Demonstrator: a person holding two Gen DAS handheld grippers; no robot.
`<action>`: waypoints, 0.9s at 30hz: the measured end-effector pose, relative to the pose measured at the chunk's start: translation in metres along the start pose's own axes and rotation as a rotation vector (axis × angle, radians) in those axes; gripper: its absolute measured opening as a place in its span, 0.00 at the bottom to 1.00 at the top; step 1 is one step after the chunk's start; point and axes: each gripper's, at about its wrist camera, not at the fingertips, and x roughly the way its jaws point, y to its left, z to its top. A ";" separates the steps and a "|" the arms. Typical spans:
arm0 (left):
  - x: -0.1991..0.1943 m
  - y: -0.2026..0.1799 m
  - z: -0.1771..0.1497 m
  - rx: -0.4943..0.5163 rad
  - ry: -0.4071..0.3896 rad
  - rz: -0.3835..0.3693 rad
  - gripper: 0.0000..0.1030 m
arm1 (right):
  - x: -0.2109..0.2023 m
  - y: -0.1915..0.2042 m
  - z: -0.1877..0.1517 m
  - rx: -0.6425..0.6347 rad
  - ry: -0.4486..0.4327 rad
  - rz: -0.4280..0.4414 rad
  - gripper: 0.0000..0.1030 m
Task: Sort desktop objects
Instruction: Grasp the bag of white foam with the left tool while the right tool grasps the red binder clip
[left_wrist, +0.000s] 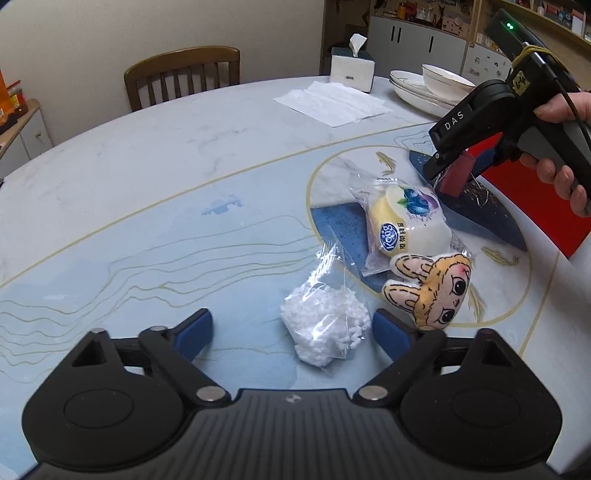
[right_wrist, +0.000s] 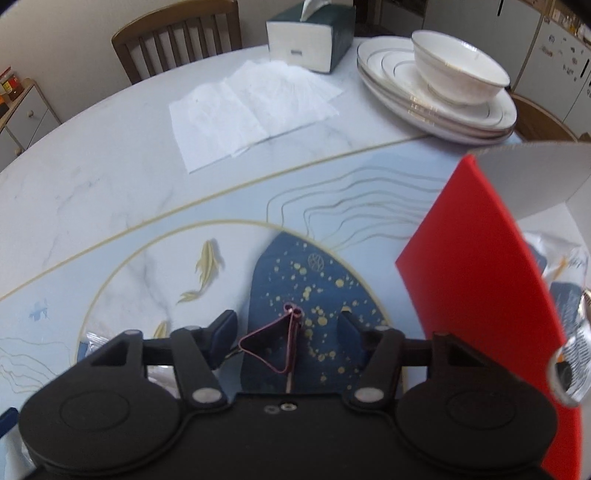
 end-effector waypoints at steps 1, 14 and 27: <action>0.000 0.000 0.000 0.001 -0.005 0.002 0.85 | 0.002 -0.001 0.000 0.004 0.005 0.003 0.54; -0.001 -0.006 0.004 0.012 -0.024 0.001 0.50 | -0.004 0.006 -0.018 -0.044 -0.008 0.000 0.36; -0.007 -0.010 0.002 -0.011 -0.007 0.009 0.35 | -0.021 -0.003 -0.047 -0.098 0.002 0.040 0.33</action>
